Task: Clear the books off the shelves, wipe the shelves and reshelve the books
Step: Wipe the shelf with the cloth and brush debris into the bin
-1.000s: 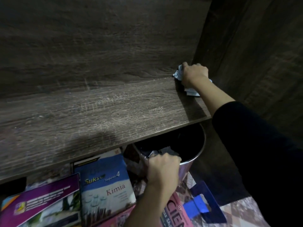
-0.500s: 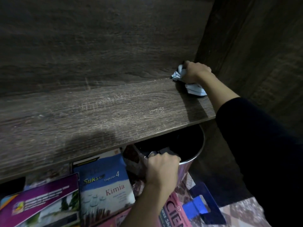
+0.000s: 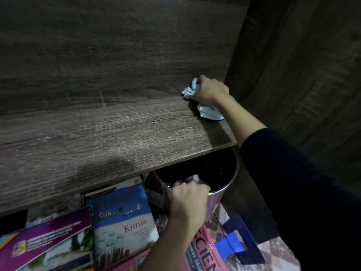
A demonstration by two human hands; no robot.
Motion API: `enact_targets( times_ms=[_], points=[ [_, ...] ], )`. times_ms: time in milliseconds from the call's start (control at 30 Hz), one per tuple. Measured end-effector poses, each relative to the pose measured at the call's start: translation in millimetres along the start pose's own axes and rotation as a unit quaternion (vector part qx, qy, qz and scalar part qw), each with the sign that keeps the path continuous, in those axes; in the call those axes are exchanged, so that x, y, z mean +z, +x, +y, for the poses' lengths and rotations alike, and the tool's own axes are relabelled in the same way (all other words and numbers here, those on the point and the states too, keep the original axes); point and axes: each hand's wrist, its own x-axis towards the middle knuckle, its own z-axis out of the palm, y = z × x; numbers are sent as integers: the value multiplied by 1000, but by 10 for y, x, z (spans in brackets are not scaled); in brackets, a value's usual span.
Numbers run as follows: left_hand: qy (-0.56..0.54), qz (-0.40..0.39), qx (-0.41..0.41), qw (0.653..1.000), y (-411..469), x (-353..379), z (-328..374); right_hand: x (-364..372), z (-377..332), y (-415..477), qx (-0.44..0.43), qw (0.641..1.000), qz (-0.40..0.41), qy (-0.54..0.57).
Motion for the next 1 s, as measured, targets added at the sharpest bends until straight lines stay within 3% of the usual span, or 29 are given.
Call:
enact_targets(
  times_ms=[100, 167, 333, 533, 700, 933, 1000],
  points=[
    [6, -4, 5, 1000, 8, -16, 34, 64, -111, -60, -28, 999, 18, -30],
    [18, -52, -5, 998, -29, -132, 9, 79, -173, -81, -47, 996, 23, -67],
    [59, -38, -18, 997, -39, -301, -19, 0, -248, -79, -83, 980, 20, -179],
    [42, -139, -23, 989, -109, -430, -53, -114, -337, -85, -103, 963, 5, -250],
    [87, -87, 10, 992, -106, -229, -95, -135, -419, -125, -135, 936, -23, -326],
    [28, -62, 11, 998, -194, -256, -70, -115, -556, -277, -184, 881, -56, -431],
    [27, -56, 12, 998, -213, -263, -65, -214, -510, -320, -190, 895, -56, -400]
  ],
)
